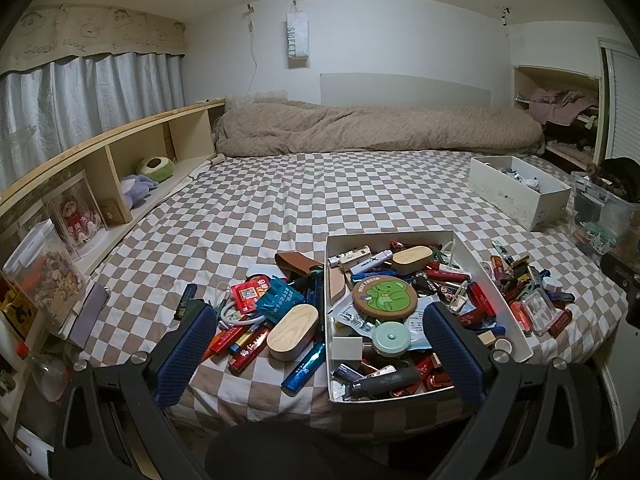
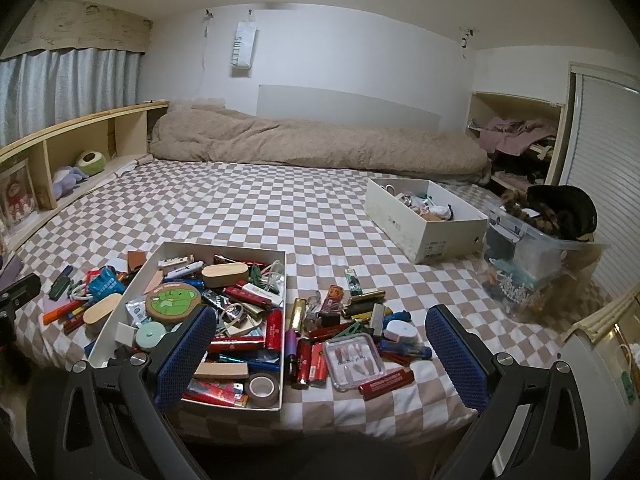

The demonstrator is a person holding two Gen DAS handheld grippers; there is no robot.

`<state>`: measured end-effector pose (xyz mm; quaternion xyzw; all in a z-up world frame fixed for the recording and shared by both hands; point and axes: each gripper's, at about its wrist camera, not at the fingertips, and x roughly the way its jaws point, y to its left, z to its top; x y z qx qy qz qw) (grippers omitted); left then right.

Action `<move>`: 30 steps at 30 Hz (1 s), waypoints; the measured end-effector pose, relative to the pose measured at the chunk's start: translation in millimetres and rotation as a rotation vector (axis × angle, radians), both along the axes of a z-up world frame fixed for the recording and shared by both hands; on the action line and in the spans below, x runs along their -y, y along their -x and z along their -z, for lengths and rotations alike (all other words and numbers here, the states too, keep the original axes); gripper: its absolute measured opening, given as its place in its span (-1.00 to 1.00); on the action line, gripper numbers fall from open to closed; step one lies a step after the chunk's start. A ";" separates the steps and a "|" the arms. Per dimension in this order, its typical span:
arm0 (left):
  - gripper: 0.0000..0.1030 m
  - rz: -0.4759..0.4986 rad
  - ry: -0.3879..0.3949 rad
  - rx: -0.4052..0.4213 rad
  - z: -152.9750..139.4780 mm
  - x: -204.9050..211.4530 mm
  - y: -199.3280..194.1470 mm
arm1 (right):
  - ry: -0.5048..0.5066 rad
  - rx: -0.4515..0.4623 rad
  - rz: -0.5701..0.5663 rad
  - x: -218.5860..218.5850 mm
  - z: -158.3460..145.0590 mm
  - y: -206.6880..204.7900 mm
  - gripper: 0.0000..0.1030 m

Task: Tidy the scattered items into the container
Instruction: 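Move both tools toward the scattered items beside the white tray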

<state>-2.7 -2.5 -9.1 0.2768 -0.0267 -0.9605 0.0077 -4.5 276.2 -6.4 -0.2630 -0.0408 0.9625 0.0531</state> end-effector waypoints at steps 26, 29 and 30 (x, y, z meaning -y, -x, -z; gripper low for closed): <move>1.00 -0.083 -0.012 0.139 44.1 38.5 49.8 | 0.071 0.128 0.085 -29.6 40.7 45.7 1.00; 1.00 -0.136 -0.011 0.166 53.9 58.5 54.1 | 0.086 0.146 0.098 -35.3 46.5 50.3 1.00; 1.00 -0.156 -0.012 0.177 57.5 66.3 55.5 | 0.093 0.157 0.108 -37.9 49.3 52.6 1.00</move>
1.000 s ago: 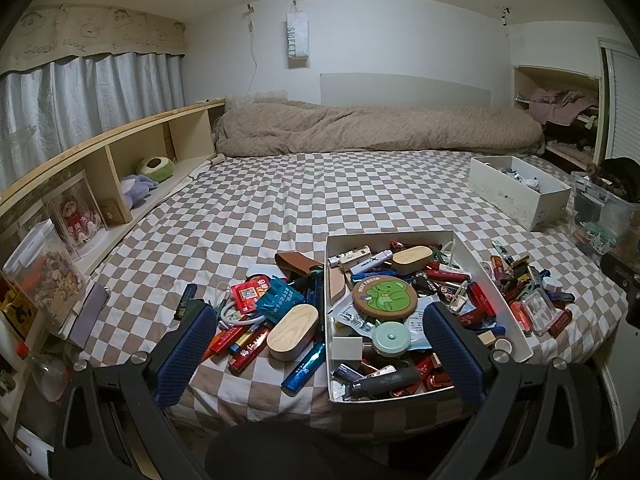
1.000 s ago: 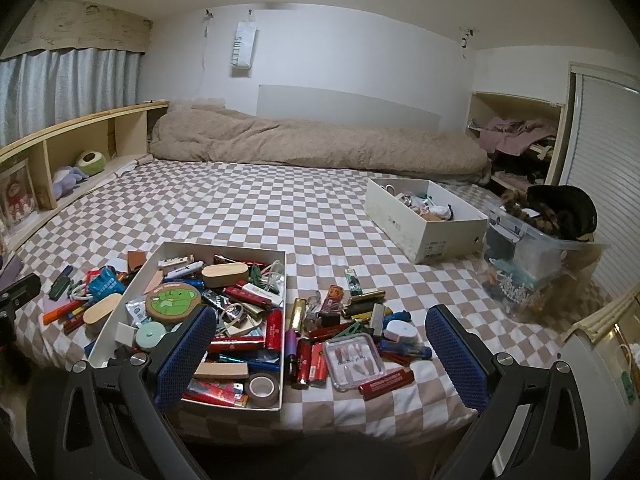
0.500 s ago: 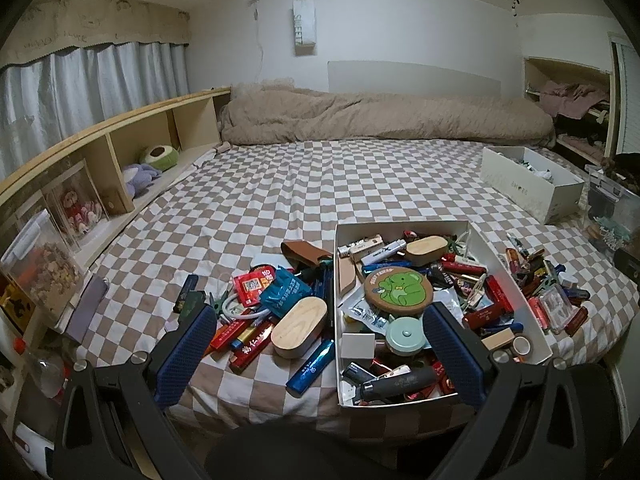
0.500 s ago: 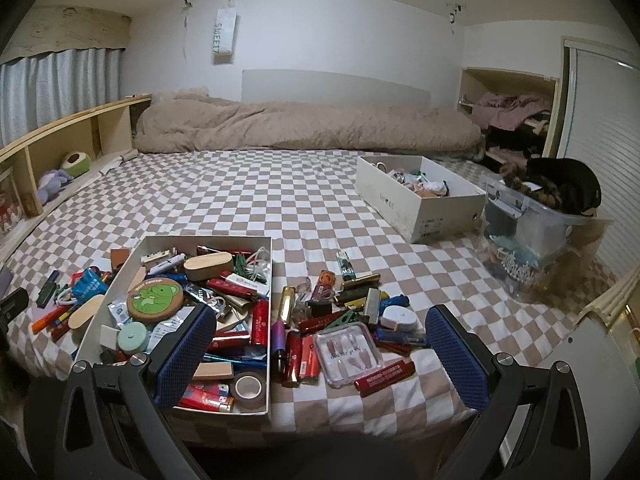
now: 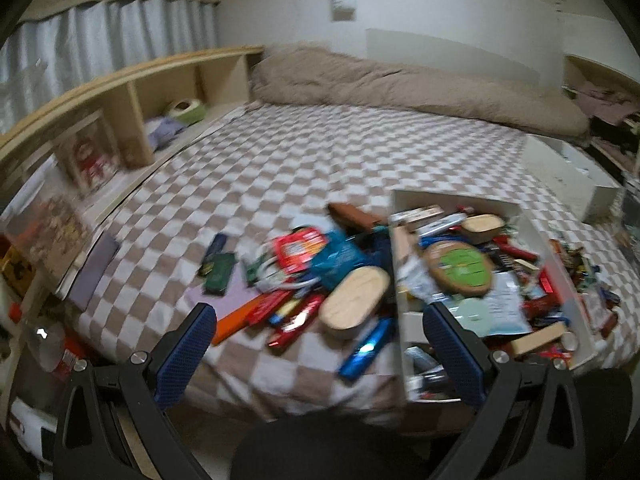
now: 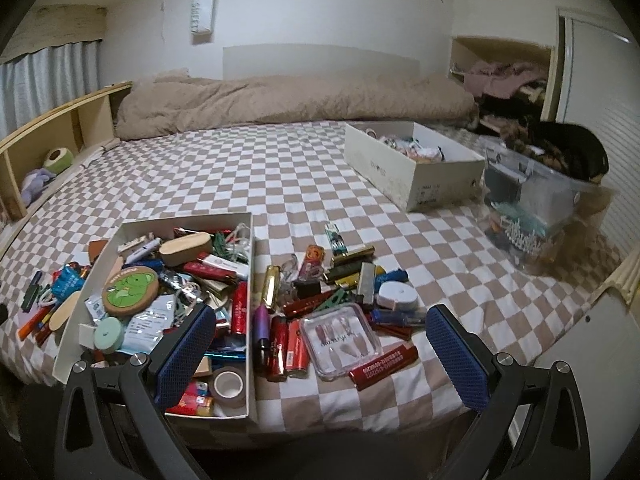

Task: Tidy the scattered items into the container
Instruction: 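Move both tools toward the scattered items beside the white tray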

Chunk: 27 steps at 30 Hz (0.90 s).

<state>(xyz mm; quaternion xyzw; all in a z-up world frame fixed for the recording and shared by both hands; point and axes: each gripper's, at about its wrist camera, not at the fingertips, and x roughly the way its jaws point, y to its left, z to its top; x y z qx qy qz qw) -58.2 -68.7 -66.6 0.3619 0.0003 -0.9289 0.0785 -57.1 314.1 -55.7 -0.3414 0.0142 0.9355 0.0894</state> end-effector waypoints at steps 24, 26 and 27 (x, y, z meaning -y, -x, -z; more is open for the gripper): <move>1.00 -0.283 -0.099 0.241 90.8 115.5 15.5 | 0.403 0.086 0.209 -72.2 52.7 11.8 1.00; 1.00 -0.317 -0.092 0.247 95.9 124.0 18.2 | 0.463 0.050 0.218 -81.0 54.6 6.1 1.00; 1.00 -0.330 -0.087 0.252 98.7 127.9 19.7 | 0.482 0.026 0.226 -85.2 54.6 2.9 1.00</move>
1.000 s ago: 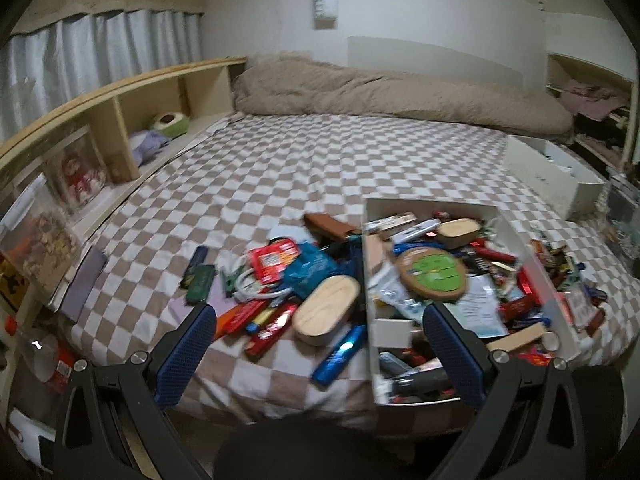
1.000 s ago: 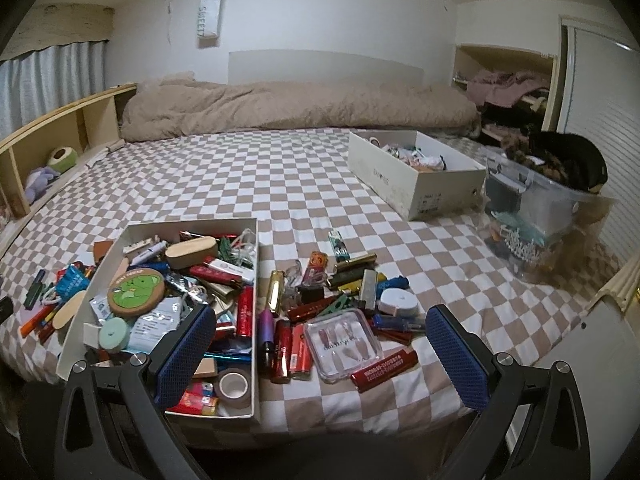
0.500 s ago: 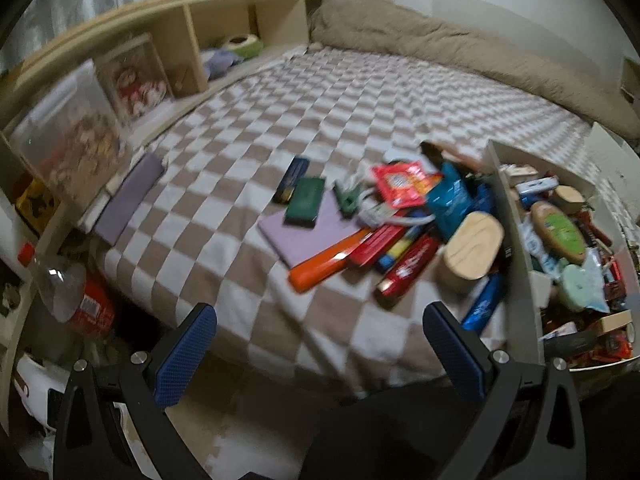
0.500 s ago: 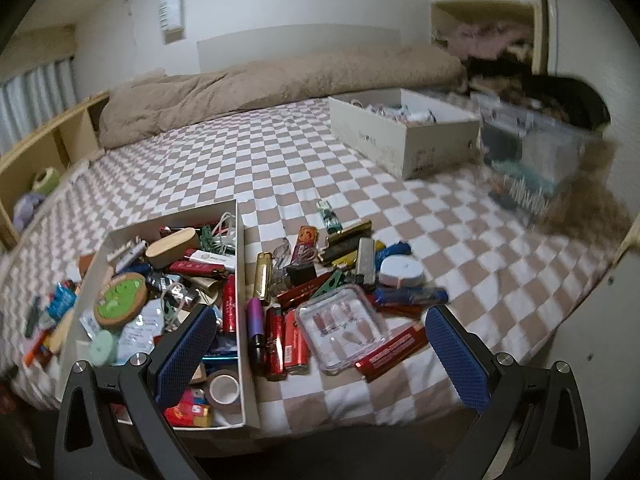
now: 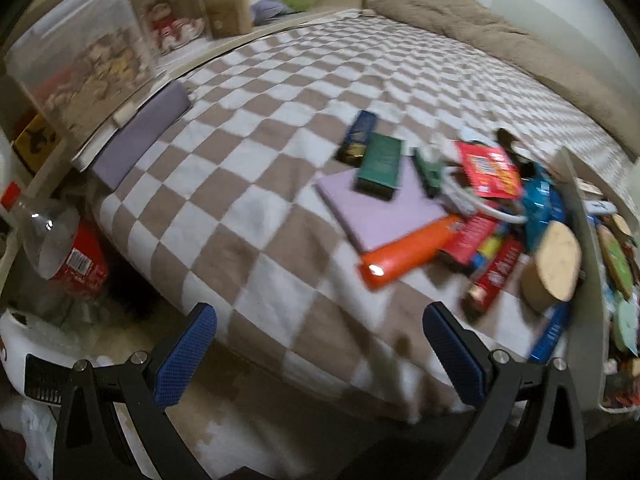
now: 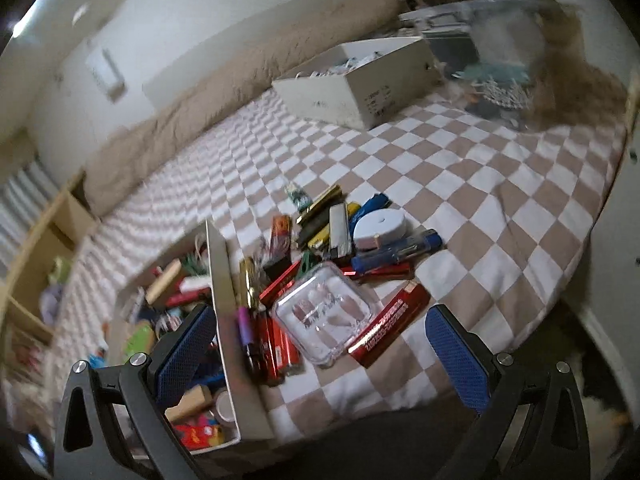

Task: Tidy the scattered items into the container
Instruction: 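Move both tools toward the scattered items beside the white tray, then close right gripper on red printed tube while left tool hovers over orange lighter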

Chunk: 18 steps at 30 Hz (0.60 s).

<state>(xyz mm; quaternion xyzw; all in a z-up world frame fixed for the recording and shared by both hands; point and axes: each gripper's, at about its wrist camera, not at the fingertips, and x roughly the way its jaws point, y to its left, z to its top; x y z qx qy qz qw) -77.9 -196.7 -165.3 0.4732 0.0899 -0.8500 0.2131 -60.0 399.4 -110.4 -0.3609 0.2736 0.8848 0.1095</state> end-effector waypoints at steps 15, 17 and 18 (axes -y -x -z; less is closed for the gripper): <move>1.00 -0.025 0.024 -0.028 14.5 24.6 26.2 | -0.107 -0.025 -0.083 12.5 8.9 0.5 1.00; 1.00 -0.055 0.029 -0.041 14.3 33.7 29.0 | -0.121 -0.019 -0.089 14.3 8.0 0.7 1.00; 1.00 -0.065 0.027 -0.046 14.2 38.7 31.1 | -0.128 -0.017 -0.093 15.2 7.4 1.1 1.00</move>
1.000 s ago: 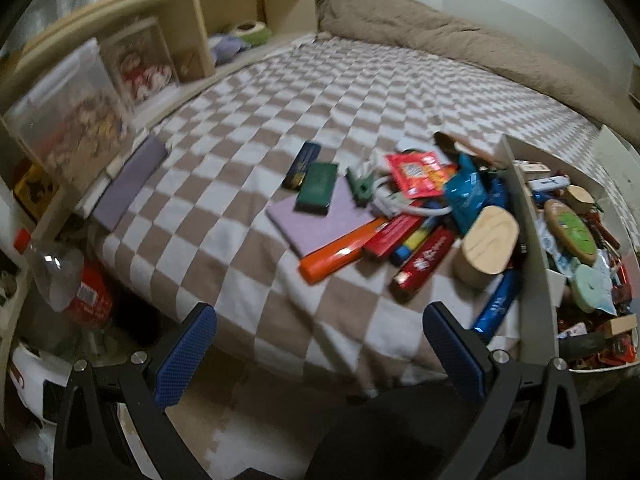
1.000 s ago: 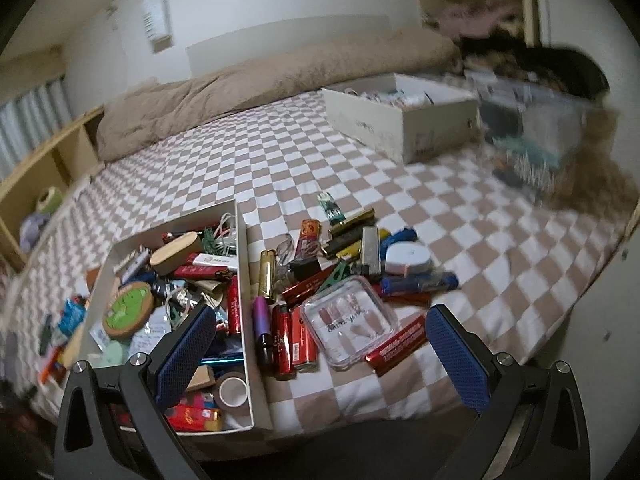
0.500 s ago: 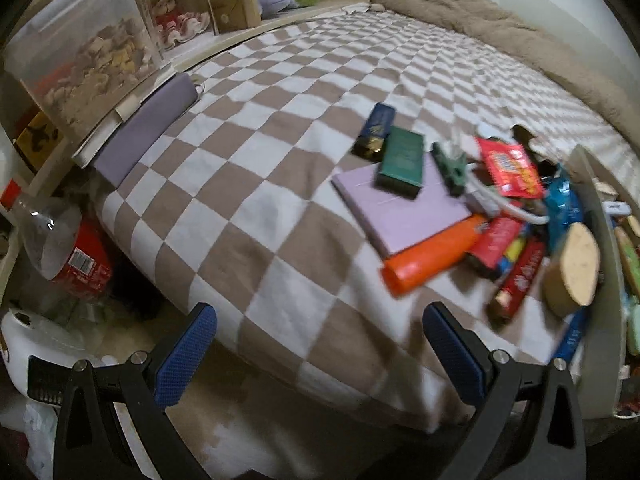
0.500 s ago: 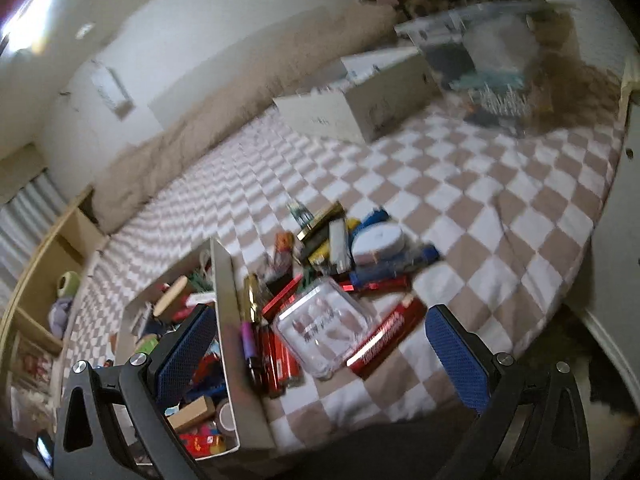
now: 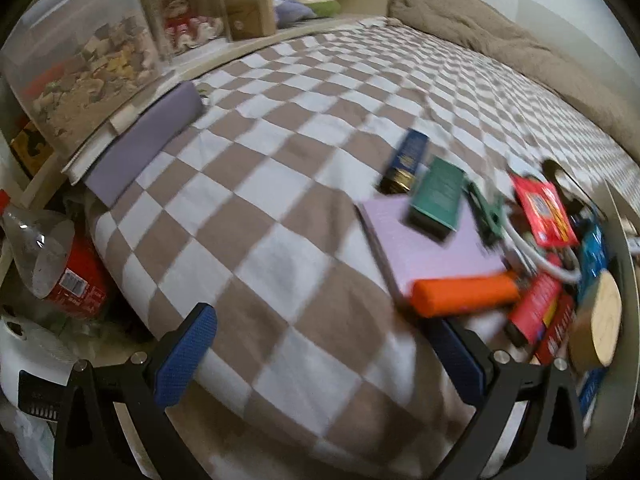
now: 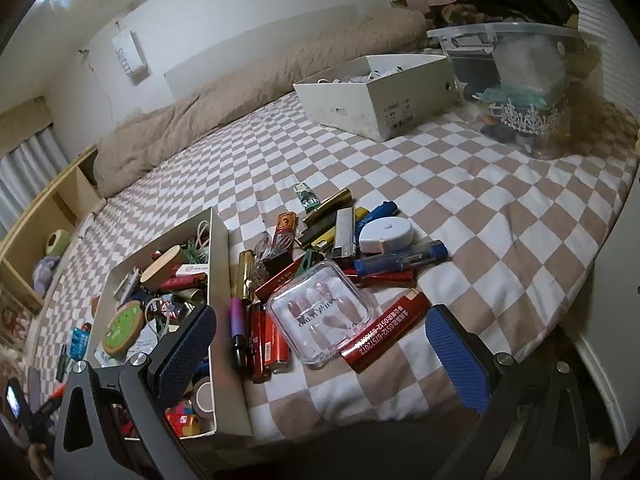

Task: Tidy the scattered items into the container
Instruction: 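Close right gripper on red printed tube while left tool hovers over orange lighter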

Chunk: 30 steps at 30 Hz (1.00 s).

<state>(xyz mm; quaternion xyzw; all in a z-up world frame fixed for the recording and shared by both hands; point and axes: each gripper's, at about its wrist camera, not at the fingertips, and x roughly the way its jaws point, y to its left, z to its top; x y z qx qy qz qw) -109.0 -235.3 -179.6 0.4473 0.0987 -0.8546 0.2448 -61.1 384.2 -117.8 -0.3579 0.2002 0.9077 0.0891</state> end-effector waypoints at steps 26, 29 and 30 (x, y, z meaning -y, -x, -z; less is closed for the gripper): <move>1.00 0.186 0.055 -0.022 -5.0 -42.9 21.1 | -0.026 0.009 0.003 8.4 -7.9 -0.6 1.00; 1.00 0.237 0.091 0.009 0.5 -58.1 27.8 | -0.019 0.004 0.011 4.6 -7.7 -1.0 1.00; 1.00 0.247 0.097 0.012 0.4 -59.6 30.0 | -0.016 0.004 0.012 2.6 -7.1 -1.0 1.00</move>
